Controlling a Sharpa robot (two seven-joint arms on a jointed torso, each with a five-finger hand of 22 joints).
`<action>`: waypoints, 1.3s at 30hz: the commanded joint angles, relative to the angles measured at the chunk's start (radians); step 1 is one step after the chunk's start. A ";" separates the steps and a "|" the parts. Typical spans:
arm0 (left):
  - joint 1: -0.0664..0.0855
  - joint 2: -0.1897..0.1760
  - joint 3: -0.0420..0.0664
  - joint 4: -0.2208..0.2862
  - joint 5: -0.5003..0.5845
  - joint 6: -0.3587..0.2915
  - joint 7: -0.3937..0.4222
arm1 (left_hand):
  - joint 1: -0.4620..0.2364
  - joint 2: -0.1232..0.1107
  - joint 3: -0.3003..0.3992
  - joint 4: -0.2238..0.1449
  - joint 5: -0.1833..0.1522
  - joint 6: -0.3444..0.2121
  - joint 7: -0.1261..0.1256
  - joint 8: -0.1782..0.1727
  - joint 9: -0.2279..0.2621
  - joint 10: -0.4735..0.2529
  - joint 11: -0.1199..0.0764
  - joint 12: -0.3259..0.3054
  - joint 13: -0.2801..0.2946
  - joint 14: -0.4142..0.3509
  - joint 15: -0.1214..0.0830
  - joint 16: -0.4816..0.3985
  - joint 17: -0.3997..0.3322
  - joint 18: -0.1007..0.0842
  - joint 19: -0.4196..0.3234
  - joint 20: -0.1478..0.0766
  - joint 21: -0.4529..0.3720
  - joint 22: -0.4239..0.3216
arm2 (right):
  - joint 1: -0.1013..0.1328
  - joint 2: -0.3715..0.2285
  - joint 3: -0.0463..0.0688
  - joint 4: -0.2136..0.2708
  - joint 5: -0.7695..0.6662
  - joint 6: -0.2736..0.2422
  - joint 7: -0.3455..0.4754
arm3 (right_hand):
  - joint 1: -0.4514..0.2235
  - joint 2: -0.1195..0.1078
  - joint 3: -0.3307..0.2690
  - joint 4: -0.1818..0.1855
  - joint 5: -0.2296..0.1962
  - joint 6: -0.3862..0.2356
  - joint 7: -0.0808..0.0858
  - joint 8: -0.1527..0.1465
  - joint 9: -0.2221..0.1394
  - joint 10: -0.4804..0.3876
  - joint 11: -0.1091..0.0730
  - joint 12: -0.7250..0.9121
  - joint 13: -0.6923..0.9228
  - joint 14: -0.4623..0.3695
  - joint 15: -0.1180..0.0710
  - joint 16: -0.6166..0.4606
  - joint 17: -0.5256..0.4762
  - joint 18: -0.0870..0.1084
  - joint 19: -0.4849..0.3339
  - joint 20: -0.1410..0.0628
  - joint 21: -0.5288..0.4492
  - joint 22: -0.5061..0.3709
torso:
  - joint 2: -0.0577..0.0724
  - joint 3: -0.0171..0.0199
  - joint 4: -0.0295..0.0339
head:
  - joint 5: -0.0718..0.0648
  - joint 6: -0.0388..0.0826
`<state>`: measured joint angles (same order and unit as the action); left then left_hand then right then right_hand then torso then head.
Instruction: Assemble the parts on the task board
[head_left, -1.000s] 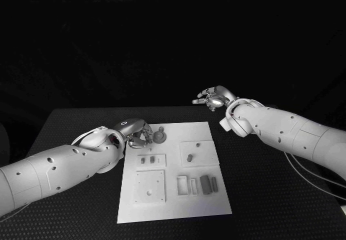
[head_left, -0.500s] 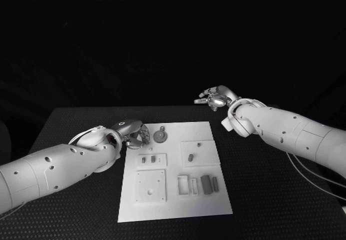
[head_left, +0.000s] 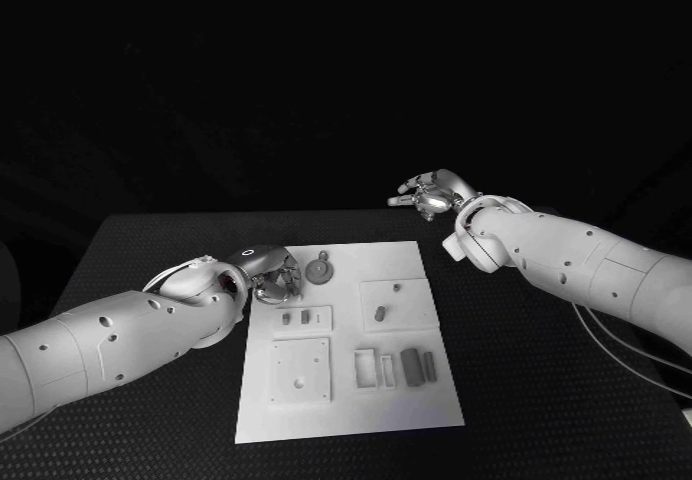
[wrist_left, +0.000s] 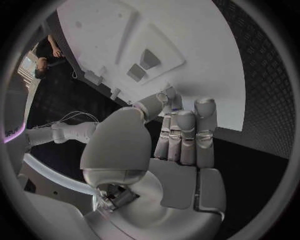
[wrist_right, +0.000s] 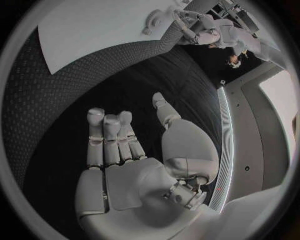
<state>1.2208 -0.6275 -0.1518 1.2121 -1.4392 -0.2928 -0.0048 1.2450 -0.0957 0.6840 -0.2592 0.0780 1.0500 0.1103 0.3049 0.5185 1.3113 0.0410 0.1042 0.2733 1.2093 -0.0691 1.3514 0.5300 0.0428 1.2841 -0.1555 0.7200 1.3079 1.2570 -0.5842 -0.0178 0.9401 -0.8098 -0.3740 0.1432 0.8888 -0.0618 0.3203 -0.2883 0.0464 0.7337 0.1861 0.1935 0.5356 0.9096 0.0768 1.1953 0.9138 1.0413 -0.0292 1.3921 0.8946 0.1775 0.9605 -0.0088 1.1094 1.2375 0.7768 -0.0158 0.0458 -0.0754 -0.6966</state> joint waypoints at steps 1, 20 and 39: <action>-0.002 0.000 0.001 0.009 -0.007 0.017 0.000 | -0.004 0.004 0.007 0.000 0.002 0.007 -0.001 0.003 0.001 0.007 -0.001 0.002 0.002 0.003 -0.003 -0.004 -0.001 0.110 -0.002 -0.010 -0.001 0.016 | 0.000 0.001 0.001 0.002 -0.005 0.011 0.009 | -0.010 0.002 -0.004 0.000 0.001 0.001 0.006 0.006 -0.001 -0.005 0.002 0.005 -0.001 -0.005 -0.001 0.007 -0.001 0.084 0.000 -0.006 -0.002 -0.001 | 0.000 0.0000 0.0005 | -0.001 -0.001; -0.003 0.000 0.000 0.015 -0.009 0.037 -0.002 | -0.005 0.004 0.008 -0.001 0.002 0.007 -0.001 0.003 0.001 0.007 -0.001 0.001 0.002 0.002 -0.003 -0.004 -0.002 0.110 -0.003 -0.010 -0.001 0.016 | 0.000 0.002 0.001 0.002 -0.005 0.011 0.009 | -0.011 0.002 -0.004 0.000 0.001 0.001 0.006 0.006 -0.001 -0.006 0.002 0.006 -0.002 -0.005 -0.001 0.007 -0.002 0.084 0.000 -0.006 -0.002 -0.001 | 0.000 -0.0005 0.0009 | -0.004 -0.004; -0.006 0.013 -0.010 0.012 -0.015 0.070 -0.003 | -0.006 0.005 0.008 -0.002 0.002 0.005 0.000 0.002 0.001 0.006 0.000 -0.002 0.003 0.000 -0.003 -0.005 -0.003 0.108 -0.006 -0.010 -0.003 0.017 | 0.000 0.002 0.001 0.001 -0.006 0.011 0.008 | -0.011 0.003 -0.004 0.000 0.001 0.001 0.006 0.006 -0.001 -0.006 0.002 0.006 -0.003 -0.005 -0.001 0.007 -0.002 0.084 0.000 -0.006 -0.002 -0.001 | 0.000 0.0001 0.0002 | -0.009 -0.011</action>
<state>1.2176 -0.6170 -0.1594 1.2179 -1.4467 -0.2624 -0.0138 1.2443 -0.0978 0.6881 -0.2599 0.0763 1.0492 0.1111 0.3075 0.5192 1.3116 0.0413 0.1013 0.2755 1.2068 -0.0667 1.3513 0.5284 0.0427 1.2820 -0.1571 0.7200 1.3074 1.2569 -0.5828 -0.0178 0.9405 -0.8098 -0.3738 0.1433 0.8888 -0.0618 0.3203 -0.2883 0.0464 0.7365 0.1845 0.1935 0.5359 0.9096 0.0768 1.1953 0.9130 1.0419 -0.0285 1.3962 0.8938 0.1775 0.9604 -0.0088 1.1095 1.2377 0.7765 -0.0162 0.0462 -0.0834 -0.7064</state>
